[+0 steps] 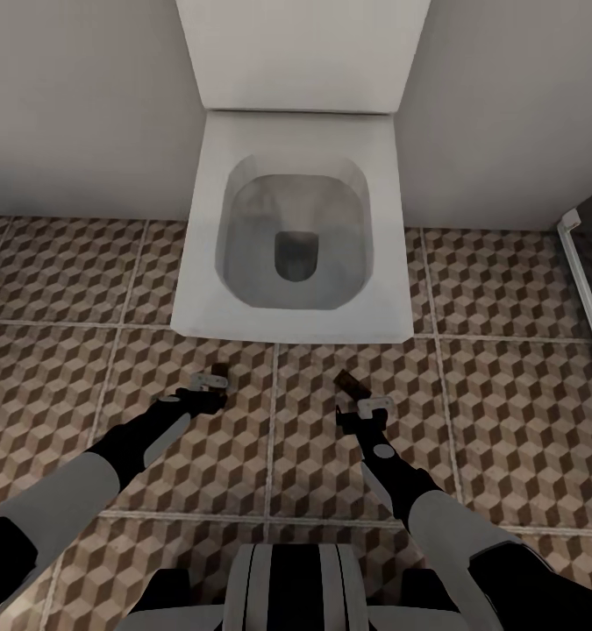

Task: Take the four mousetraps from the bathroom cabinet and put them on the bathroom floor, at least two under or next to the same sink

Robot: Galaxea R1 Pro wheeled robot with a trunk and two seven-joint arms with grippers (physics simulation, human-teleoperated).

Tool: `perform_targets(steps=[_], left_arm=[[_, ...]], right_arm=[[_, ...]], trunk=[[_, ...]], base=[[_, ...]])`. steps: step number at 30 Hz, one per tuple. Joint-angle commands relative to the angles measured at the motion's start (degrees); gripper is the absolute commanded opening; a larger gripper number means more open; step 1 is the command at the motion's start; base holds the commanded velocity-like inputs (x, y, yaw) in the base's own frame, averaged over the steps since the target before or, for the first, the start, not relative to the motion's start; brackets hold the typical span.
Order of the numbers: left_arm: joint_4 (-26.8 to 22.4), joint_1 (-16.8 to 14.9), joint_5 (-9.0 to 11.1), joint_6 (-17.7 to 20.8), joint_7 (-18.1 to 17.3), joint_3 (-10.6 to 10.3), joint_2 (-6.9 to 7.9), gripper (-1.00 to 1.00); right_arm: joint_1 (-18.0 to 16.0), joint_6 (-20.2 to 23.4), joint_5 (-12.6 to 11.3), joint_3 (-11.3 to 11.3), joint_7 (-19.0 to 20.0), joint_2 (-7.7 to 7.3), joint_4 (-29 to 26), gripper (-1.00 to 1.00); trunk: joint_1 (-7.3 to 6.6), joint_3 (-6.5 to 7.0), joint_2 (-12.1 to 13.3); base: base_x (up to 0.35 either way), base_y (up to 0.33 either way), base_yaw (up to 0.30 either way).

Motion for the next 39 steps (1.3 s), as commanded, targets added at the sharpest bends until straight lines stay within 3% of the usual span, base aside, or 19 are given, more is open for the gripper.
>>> perform_targets(steps=[1, 21, 22, 39], left_arm=[[0.06, -0.02, 1.08, 0.12, 0.53, -0.50, 0.05, -1.00], [0.07, -0.03, 1.08, 0.12, 0.59, -0.59, -0.38, -1.00], [0.06, -0.03, 1.08, 0.12, 0.59, -0.59, -0.38, 1.00], [-0.14, -0.03, 1.06, 0.12, 0.53, -0.69, -0.30, 1.00]], right_arm=[[-0.04, -0.19, -0.41, 0.48, -0.38, -0.02, 0.07, 1.00], [-0.04, -0.19, -0.41, 0.48, -0.41, -0.02, 0.07, 1.00], [-0.04, -0.19, -0.41, 0.48, -0.42, -0.02, 0.07, 1.00], [-0.04, -0.19, -0.41, 0.48, -0.42, -0.02, 0.07, 1.00]], trunk=[[0.01, -0.03, -0.01], [0.01, -0.03, -0.01], [0.01, -0.03, -0.01], [0.01, -0.03, -0.01]], base=[[0.000, 0.000, 0.000], [0.000, 0.000, 0.000], [0.000, 0.000, 0.000], [0.000, 0.000, 0.000]])
